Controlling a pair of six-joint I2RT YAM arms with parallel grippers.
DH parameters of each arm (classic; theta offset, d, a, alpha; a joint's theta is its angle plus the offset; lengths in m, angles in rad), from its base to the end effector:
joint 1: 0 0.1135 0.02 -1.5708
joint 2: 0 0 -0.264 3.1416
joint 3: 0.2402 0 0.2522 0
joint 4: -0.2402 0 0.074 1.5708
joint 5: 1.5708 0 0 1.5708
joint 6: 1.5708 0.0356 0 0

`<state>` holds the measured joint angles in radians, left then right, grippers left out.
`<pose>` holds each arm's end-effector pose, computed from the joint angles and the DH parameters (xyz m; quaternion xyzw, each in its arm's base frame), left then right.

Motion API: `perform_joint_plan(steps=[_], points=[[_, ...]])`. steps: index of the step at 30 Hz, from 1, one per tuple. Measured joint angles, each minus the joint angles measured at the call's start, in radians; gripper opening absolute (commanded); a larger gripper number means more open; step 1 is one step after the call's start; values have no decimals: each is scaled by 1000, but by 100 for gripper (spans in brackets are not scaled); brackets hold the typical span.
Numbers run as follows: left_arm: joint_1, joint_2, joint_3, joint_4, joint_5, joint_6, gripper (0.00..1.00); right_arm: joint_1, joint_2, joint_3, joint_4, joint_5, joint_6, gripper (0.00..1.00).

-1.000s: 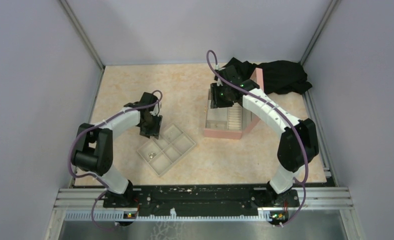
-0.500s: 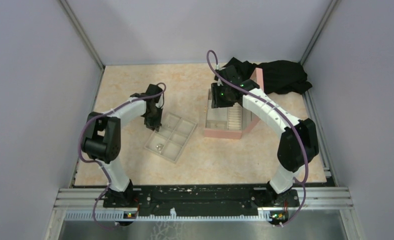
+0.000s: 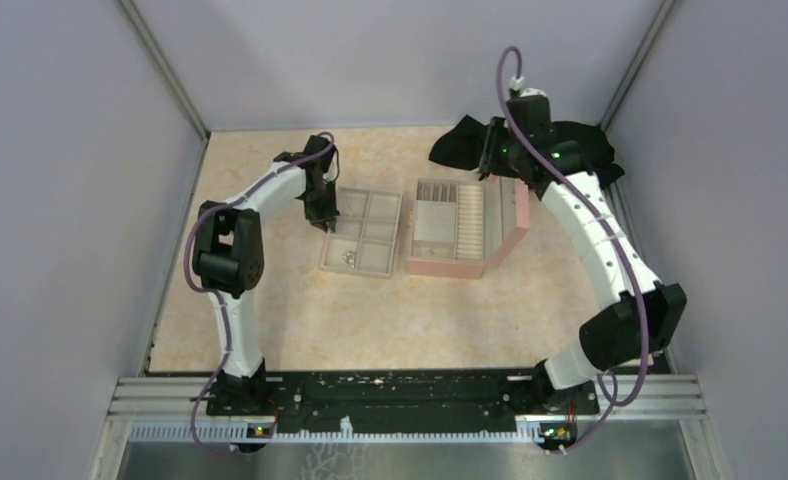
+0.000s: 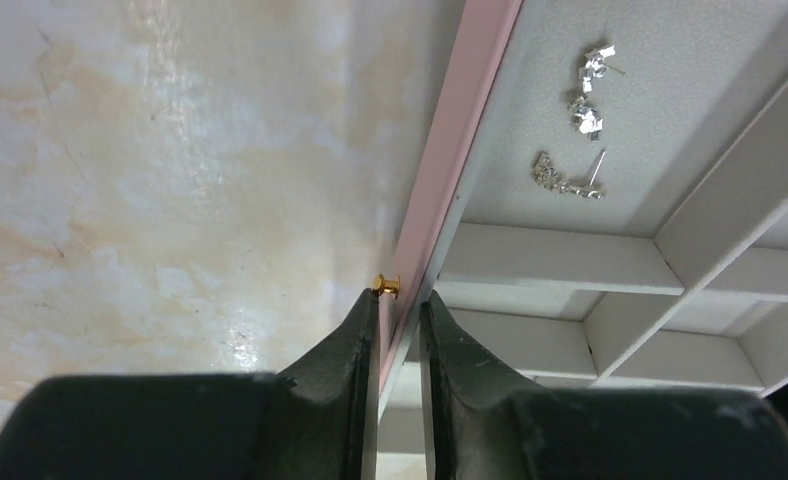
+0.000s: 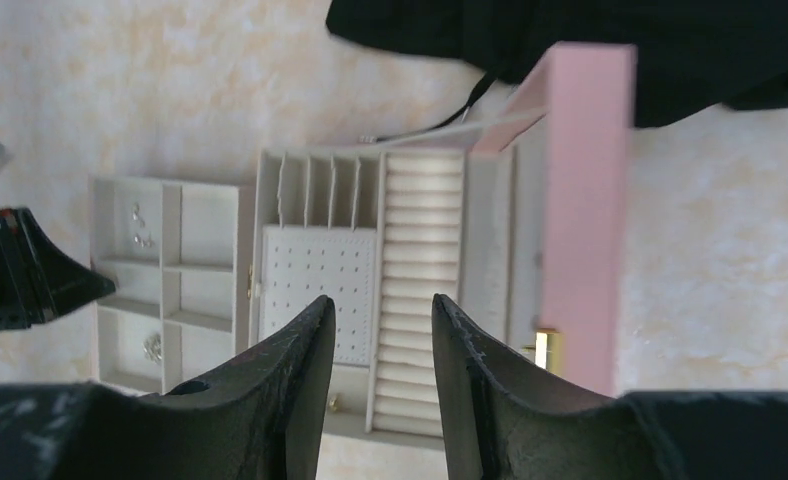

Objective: Organize the mixed jewelry

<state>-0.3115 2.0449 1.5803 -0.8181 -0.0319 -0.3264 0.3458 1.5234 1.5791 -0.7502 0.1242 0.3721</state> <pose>0.3978 -0.1269 0.1872 -0.0097 0.9895 -0.0300 0.1412 0.3145 0.1086 0.3808 0.0382 0.9034 0.0961 0.4162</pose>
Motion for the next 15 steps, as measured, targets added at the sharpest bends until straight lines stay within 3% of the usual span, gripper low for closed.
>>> perform_joint_plan(steps=[5,15], points=[[-1,36,113,-43,46,-61,0,-58,-56,95,-31,80,-5,41],[-6,78,124,-48,94,-119,0,-224,-70,109,-64,77,16,41]])
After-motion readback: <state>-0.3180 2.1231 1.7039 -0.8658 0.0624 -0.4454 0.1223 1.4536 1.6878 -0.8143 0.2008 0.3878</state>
